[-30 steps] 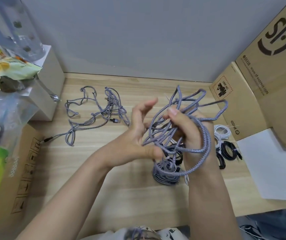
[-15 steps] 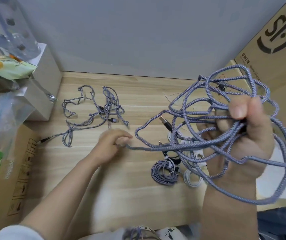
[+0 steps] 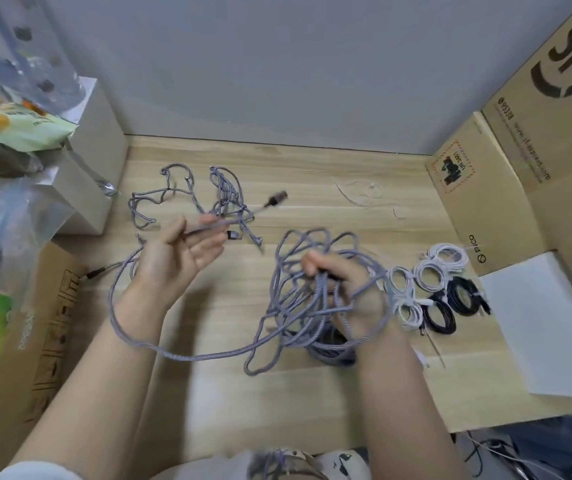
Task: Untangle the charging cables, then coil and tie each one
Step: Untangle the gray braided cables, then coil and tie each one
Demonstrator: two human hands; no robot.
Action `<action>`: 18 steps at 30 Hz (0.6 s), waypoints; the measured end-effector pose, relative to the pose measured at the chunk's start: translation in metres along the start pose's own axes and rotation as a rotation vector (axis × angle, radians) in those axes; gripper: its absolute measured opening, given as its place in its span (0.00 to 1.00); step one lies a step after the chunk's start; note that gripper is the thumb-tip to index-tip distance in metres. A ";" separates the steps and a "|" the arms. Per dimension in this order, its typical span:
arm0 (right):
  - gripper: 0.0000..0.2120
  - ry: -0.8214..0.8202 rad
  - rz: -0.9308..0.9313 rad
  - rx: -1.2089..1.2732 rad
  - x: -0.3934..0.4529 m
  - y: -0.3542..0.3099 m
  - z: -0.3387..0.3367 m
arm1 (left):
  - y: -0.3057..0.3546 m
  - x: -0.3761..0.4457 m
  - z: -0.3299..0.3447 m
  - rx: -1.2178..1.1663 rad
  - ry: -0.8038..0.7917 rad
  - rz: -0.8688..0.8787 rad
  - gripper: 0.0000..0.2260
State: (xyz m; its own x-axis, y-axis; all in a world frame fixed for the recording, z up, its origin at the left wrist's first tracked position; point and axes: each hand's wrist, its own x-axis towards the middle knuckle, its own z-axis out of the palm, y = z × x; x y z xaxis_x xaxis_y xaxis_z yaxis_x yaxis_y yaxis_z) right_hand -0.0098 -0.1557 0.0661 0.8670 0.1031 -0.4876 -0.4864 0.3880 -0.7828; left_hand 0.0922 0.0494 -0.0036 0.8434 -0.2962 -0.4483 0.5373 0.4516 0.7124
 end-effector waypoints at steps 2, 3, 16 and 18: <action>0.14 0.060 0.157 -0.020 0.011 0.018 0.001 | -0.011 -0.001 -0.015 0.227 0.089 -0.178 0.20; 0.14 0.077 0.219 -0.051 0.015 0.025 0.002 | -0.015 -0.002 -0.022 0.331 0.148 -0.268 0.17; 0.12 0.202 0.240 -0.292 0.053 0.072 0.001 | -0.015 0.063 -0.032 -0.002 0.231 -0.304 0.29; 0.08 0.184 0.150 -0.240 0.056 0.072 0.000 | -0.011 0.079 -0.025 -0.006 0.221 -0.235 0.28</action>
State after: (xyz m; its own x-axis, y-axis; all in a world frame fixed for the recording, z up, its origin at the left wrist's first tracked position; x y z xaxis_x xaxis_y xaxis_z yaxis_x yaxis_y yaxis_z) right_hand 0.0039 -0.1220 -0.0174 0.7607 -0.0325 -0.6483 -0.6374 0.1516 -0.7555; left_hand 0.1529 0.0426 -0.0602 0.6775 -0.2027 -0.7071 0.7168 0.3977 0.5728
